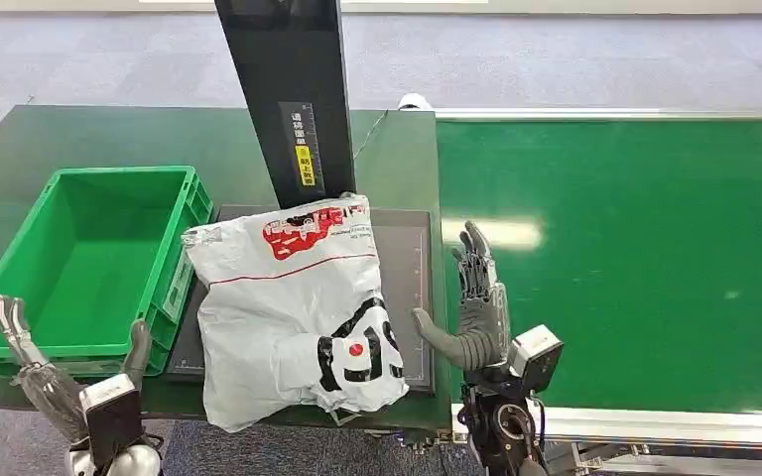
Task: Moved the parcel from conveyor to table for the left to box.
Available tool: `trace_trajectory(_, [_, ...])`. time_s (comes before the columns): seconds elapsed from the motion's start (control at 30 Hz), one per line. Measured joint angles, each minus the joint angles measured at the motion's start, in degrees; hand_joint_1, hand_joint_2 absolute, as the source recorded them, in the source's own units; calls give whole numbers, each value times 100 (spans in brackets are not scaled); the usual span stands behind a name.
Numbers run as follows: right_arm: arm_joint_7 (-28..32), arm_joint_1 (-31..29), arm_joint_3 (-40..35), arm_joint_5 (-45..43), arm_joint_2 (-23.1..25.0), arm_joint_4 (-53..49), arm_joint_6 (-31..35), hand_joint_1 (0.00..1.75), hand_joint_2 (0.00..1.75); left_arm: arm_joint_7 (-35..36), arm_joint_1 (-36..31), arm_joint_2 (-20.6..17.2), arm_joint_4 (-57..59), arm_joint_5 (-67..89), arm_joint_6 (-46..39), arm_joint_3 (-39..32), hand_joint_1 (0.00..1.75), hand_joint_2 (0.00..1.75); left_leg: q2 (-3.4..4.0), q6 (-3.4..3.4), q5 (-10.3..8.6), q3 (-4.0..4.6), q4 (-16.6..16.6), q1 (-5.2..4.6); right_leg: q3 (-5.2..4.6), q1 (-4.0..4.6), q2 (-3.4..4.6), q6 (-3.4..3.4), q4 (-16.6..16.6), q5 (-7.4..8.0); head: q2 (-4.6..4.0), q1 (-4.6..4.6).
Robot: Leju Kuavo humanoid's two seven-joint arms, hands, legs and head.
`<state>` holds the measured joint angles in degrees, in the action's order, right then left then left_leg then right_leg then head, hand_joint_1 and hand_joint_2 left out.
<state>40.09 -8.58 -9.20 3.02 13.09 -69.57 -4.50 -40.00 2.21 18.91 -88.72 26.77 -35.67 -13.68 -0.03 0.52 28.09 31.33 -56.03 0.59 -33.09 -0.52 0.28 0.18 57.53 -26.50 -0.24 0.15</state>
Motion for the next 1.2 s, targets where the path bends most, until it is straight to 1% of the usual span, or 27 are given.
trace_trajectory(0.13, [0, 36, 9, -4, 0, -99, 0, 0, 175, 0, 0, 0, -2, 0, -2, 7, 0, 175, 0, 0, 0, 0, 0, 0, 0, 0, 0, 0, 0, 0, 0, -2])
trace_trajectory(0.2, [0, 94, 28, -346, 0, -210, -392, 0, 175, 0, -2, 0, -9, -39, 0, 35, 0, 175, 0, 0, 0, 0, 0, 0, -2, 0, 0, 0, 0, 0, 0, -2])
trace_trajectory(0.37, [0, 241, 262, -1232, 0, -463, -1640, 0, 175, 0, -33, -9, 15, -59, 0, 133, 0, 175, -1, -1, 1, 1, 0, 0, -2, 0, 0, 0, -1, 0, 0, 0])
trace_trajectory(0.43, [0, 284, 395, -1417, 4, -545, -2069, 0, 175, 0, -59, -18, 55, -68, 0, 162, 0, 175, 0, -1, 1, 1, 0, -1, -2, 0, 0, 0, -1, 0, 0, -2])
trace_trajectory(0.5, [0, 308, 507, -1491, 22, -603, -2343, 0, 175, 0, -84, -24, 90, -92, -2, 184, 0, 175, 0, -1, 1, 1, 0, 0, -1, 0, 0, 0, -1, 0, 0, 0])
trace_trajectory(0.57, [0, 331, 607, -1384, 50, -640, -2370, 0, 175, 0, -99, -37, 118, -153, -2, 190, 0, 175, 0, -1, 1, -1, 0, 0, -1, 0, 0, 0, -1, 0, 0, -2])
trace_trajectory(0.67, [0, 363, 723, -1132, 94, -649, -2118, 0, 175, 0, -103, -98, 190, -240, 0, 358, 0, 175, 0, 0, 1, -1, 0, 0, -1, 0, 0, 0, -1, 0, 0, -2])
trace_trajectory(0.83, [0, 390, 831, -1069, 127, -662, -2041, 0, 175, 0, -122, -157, 308, -238, 0, 560, 0, 175, 1, -1, 1, -1, 0, 0, -2, 0, 1, 0, -1, 0, 0, 0])
trace_trajectory(0.9, [0, 395, 865, -1071, 129, -665, -1909, 0, 175, 102, -154, -186, 440, -15, 74, 669, 0, 175, -1, -1, 1, 0, -2, -1, -3, -1, -2, 1, -1, 0, 0, -2])
trace_trajectory(1.07, [0, 382, 959, -1182, 129, -651, -1810, 0, 175, 867, -349, -214, 1286, 1496, 495, 1378, 0, 175, 0, -2, 1, 0, -2, -4, 1, -5, -1, 1, -2, 1, 0, -2])
trace_trajectory(1.2, [0, 196, 1014, -1215, 125, -459, -1810, 0, 175, 1003, -422, -210, 1964, 1705, 1229, 2089, 0, 175, 0, -2, 1, 0, -2, -4, 0, -5, 0, 1, -2, 1, 0, -2])
